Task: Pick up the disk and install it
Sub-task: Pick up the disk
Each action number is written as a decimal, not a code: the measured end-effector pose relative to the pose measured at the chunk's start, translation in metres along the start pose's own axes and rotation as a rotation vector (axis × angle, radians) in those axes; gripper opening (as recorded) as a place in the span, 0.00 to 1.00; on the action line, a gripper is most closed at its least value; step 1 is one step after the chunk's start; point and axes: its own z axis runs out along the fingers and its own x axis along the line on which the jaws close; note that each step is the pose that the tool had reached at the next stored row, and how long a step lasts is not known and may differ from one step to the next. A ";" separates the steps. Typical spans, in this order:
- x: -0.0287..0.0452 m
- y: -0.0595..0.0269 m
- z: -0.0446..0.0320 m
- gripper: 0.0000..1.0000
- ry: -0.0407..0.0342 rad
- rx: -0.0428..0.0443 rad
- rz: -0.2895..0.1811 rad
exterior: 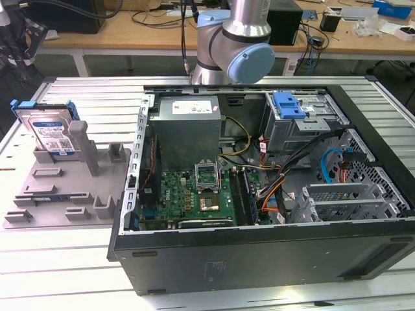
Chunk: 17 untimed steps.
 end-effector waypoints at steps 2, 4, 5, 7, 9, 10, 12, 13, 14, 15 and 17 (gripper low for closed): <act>0.0000 0.0000 0.0000 0.11 -0.0001 0.0001 0.000; 0.0000 0.0000 0.0000 0.11 -0.0001 0.0002 0.000; 0.0000 -0.0005 0.0000 0.11 -0.0001 0.0002 0.000; 0.0003 -0.0039 -0.0001 0.11 0.0004 0.0005 -0.014; 0.0015 -0.0047 -0.0001 0.11 0.0014 0.0010 -0.040; 0.0016 -0.0048 0.0000 0.11 0.0018 0.0012 -0.052; 0.0019 -0.0049 -0.0001 0.11 0.0032 0.0021 -0.086; 0.0020 -0.0049 -0.0002 0.11 0.0039 0.0024 -0.103; 0.0021 -0.0049 -0.0002 0.11 0.0046 0.0028 -0.120; 0.0022 -0.0049 -0.0002 0.11 0.0055 0.0033 -0.144; 0.0023 -0.0049 -0.0001 0.11 0.0067 0.0040 -0.178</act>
